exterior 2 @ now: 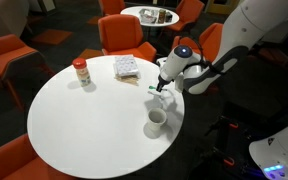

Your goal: Take the green marker out of the white mug

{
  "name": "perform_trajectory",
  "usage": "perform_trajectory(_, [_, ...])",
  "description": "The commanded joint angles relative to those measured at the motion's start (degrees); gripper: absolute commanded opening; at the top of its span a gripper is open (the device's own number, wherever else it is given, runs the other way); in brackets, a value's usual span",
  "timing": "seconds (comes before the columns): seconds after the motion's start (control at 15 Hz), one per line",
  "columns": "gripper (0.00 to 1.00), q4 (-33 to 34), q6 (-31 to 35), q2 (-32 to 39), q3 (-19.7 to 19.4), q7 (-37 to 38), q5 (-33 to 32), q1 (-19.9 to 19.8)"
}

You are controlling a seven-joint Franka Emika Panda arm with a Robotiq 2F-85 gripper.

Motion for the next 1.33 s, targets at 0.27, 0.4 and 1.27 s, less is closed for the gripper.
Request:
perform_trajectory(0.27, [0.42, 3.28, 2.47, 4.93, 1.35, -0.2, 1.65, -1.19])
perform_trajectory(0.4, [0.59, 0.79, 0.72, 2.81, 6.96, -8.82, 10.65, -5.0])
perform_trajectory(1.27, [1.0, 0.13, -38.12, -17.1, 13.55, -16.49, 31.13, -6.42])
